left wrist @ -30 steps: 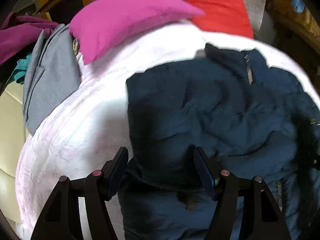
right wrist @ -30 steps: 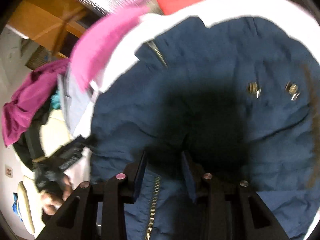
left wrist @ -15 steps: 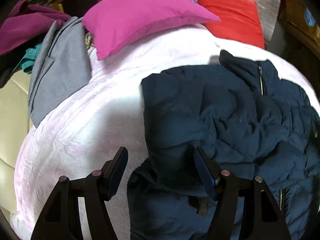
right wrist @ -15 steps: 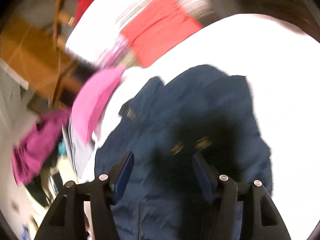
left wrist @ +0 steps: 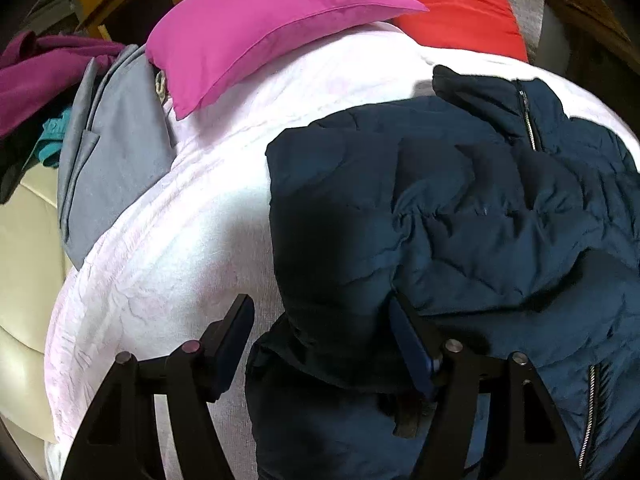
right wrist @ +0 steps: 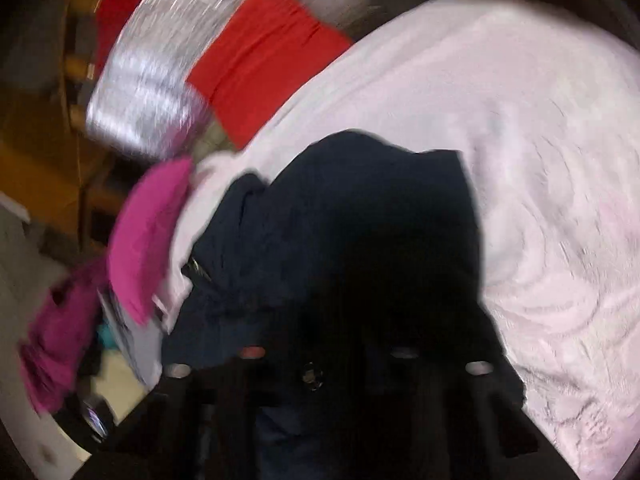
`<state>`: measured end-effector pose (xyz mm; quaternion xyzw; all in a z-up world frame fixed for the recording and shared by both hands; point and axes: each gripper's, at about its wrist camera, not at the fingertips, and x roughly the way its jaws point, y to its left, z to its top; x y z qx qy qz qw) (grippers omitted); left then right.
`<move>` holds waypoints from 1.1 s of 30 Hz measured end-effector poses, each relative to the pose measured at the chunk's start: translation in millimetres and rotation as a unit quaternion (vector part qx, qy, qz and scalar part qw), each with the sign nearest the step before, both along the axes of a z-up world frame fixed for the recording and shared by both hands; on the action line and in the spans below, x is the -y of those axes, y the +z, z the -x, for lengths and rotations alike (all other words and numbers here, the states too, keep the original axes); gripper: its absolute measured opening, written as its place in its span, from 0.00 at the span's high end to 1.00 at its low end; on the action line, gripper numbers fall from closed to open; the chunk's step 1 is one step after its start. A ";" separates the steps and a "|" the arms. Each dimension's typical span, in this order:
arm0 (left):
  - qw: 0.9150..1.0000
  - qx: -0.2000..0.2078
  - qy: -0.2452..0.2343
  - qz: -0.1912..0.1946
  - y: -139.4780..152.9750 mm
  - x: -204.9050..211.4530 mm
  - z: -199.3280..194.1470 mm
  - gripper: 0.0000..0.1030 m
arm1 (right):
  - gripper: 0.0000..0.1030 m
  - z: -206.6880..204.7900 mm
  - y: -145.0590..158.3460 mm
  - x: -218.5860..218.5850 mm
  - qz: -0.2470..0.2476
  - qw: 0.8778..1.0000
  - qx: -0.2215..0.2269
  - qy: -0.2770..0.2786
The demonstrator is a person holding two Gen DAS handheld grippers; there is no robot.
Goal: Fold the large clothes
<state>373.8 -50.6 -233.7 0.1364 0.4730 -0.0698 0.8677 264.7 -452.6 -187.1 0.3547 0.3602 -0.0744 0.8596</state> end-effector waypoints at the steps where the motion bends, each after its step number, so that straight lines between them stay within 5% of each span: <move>1: 1.000 0.002 0.005 0.006 2.2 -1.6 -0.4 0.31 | 0.82 -0.7 5.0 0.6 0.021 1.000 0.004 0.000; 6: 0.999 0.023 0.022 0.022 13.1 -6.1 -2.0 0.31 | 0.85 -5.1 27.6 -2.9 0.073 0.996 0.044 -0.029; 12: 1.000 0.012 0.007 -0.019 -3.1 6.9 -4.1 0.30 | 0.86 -25.9 -14.4 12.2 0.041 0.998 -0.018 -0.034; 16: 0.999 0.019 0.002 -0.030 -1.1 9.7 -0.7 0.30 | 0.77 -11.4 -11.9 15.4 0.002 0.999 -0.006 -0.041; 19: 1.000 0.011 0.012 -0.005 5.3 0.7 -1.0 0.30 | 0.37 14.7 2.4 14.8 -0.008 0.999 0.022 -0.041; 20: 1.000 0.011 0.015 0.004 8.6 -3.1 -0.9 0.30 | 0.31 23.5 9.4 13.7 -0.001 0.998 0.035 -0.044; 27: 0.994 0.022 0.056 0.094 34.8 -50.0 -1.0 0.29 | 0.31 80.0 14.2 19.7 -0.002 0.997 0.056 -0.058; 33: 0.980 -0.050 0.092 0.169 15.5 -90.3 -14.9 0.26 | 0.31 86.1 -23.8 36.3 -0.075 0.994 0.041 -0.066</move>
